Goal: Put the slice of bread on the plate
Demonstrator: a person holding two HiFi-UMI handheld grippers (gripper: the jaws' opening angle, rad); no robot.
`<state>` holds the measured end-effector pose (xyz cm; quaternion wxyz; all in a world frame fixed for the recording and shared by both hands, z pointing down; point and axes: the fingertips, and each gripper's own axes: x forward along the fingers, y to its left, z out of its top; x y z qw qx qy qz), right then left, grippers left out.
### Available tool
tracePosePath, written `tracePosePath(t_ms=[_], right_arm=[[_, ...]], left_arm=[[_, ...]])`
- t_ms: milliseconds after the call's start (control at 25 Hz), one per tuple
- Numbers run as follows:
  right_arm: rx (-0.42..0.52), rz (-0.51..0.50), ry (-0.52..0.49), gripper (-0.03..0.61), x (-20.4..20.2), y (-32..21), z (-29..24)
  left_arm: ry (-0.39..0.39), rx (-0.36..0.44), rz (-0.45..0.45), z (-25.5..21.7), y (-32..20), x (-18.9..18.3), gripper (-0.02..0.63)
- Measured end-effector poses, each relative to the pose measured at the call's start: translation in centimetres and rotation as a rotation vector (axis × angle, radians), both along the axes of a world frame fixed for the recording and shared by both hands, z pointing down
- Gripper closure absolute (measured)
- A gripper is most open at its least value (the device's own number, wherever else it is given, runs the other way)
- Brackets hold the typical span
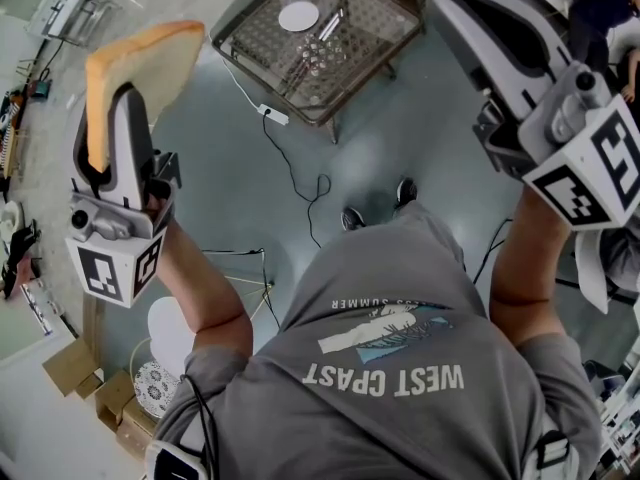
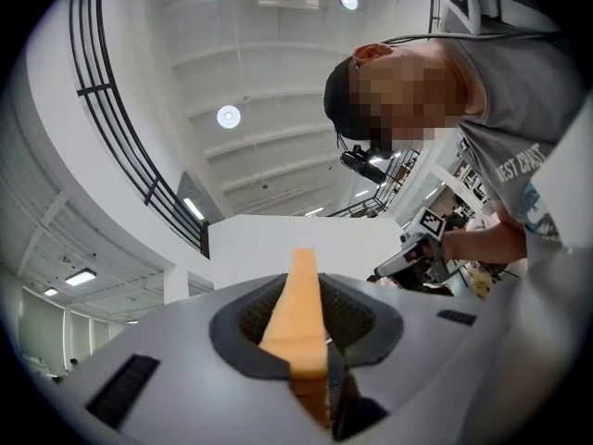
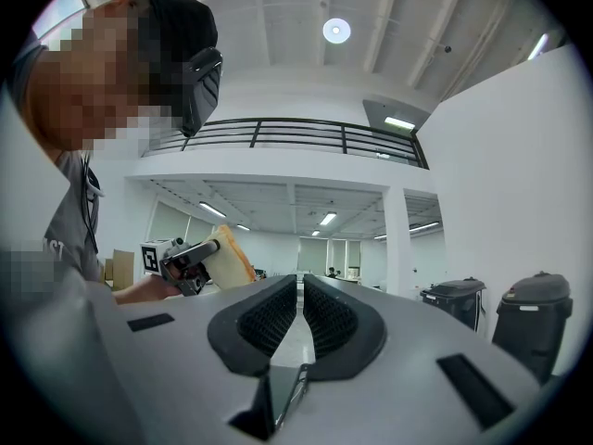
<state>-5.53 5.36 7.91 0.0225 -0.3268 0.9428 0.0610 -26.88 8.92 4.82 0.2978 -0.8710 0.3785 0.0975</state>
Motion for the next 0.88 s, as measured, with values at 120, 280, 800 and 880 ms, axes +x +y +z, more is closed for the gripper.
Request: tracePosePath(t_ms=[120, 280, 800, 880], right_arm=[[-0.007, -0.007, -0.008, 0.568, 1.0, -1.1, 0.2], [-0.014, -0.031, -0.016, 0.568, 2.1, -2.7, 0.2], [-0.017, -0.151, -0.015, 0.568, 7.5, -13.4, 0.1], [-0.020, -0.167, -0.012, 0.568, 7.8, -14.6, 0.0]], left_arm=[[-0.002, -0.011, -0.008, 0.3, -1.1, 1.0, 0.522], [-0.008, -0.021, -0.033, 0.2, -2.1, 2.4, 0.522], [-0.011, -0.019, -0.141, 0.0, -10.6, 8.9, 0.522], [-0.004, -0.024, -0.156, -0.1, -11.6, 9.4, 0.522]])
